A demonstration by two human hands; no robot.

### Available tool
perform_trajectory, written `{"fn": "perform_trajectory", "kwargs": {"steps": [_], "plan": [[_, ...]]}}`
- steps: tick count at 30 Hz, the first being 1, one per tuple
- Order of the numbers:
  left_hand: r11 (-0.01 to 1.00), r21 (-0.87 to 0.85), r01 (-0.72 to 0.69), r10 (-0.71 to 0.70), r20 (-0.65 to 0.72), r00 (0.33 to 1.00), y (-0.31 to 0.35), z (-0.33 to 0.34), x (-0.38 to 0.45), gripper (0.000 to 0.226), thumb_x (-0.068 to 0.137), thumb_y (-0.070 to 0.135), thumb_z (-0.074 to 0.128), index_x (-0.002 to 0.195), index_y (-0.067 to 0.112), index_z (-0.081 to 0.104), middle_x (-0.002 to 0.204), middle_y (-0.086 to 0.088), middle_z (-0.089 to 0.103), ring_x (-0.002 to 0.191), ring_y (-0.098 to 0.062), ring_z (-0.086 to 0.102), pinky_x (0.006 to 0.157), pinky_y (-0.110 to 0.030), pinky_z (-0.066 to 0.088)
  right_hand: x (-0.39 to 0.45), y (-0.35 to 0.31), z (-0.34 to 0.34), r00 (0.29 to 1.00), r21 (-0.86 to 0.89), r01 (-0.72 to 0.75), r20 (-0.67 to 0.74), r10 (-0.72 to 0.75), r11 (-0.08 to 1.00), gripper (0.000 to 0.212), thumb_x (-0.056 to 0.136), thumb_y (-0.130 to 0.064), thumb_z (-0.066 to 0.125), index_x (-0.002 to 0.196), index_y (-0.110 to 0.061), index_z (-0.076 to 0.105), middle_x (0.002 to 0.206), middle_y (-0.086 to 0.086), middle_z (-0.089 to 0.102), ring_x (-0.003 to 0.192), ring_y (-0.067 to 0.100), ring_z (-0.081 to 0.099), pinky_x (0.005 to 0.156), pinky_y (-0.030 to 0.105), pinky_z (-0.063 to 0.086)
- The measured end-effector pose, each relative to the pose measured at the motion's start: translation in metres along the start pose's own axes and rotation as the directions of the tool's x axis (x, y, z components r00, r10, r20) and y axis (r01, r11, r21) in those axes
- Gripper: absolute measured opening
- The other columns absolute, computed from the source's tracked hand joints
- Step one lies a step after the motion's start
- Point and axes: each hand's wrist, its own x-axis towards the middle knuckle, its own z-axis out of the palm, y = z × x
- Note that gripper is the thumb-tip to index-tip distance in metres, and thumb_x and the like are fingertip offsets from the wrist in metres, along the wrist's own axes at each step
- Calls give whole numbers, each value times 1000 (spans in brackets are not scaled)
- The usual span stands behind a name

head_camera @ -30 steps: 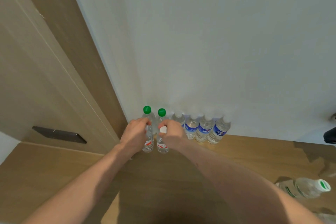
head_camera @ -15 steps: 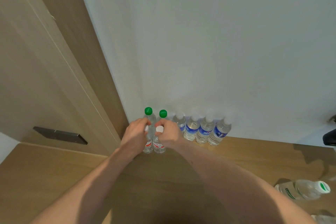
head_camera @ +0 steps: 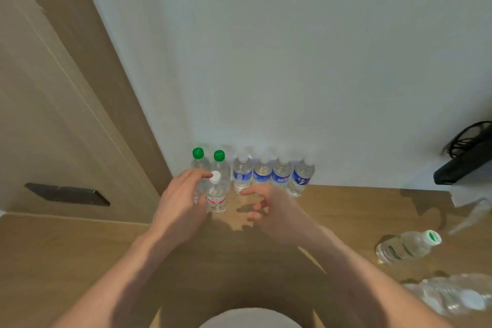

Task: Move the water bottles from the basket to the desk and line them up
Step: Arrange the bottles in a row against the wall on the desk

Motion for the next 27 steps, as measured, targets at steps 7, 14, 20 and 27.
{"fn": "perform_trajectory", "kwargs": {"steps": [7,14,20,27], "plan": [[969,-173,-175,207,187,960,81,54,-42,47,90,11,72,125,41,65,132,27,56,120,8,49,103,-13,33,-119,47,-73,976,-64,-134,-183,121,989,38,100,-26,66,134,-43,62,127,-26,61,109,-1,60,90,19,51],[933,-226,-281,356,452,818,172,124,-72,45,92,27,62,131,47,54,137,32,45,126,3,50,109,-27,44,-220,129,-138,910,-101,-360,-256,326,928,44,100,-27,69,137,-49,58,128,-32,57,112,-6,56,95,26,53],[927,-192,-322,374,549,748,250,184,-100,51,94,26,63,144,34,51,150,16,43,134,-9,49,113,-26,39,-271,198,-182,863,-131,-446,-326,387,885,43,98,-30,72,135,-47,60,121,-31,59,101,-6,57,84,20,46],[936,-185,-298,348,601,719,298,255,-125,50,90,40,63,139,34,55,137,12,53,115,-15,60,95,-39,54,-297,257,-193,872,-233,-489,-150,466,841,49,98,-34,72,143,-43,54,136,-21,52,113,4,57,93,27,50]]}}
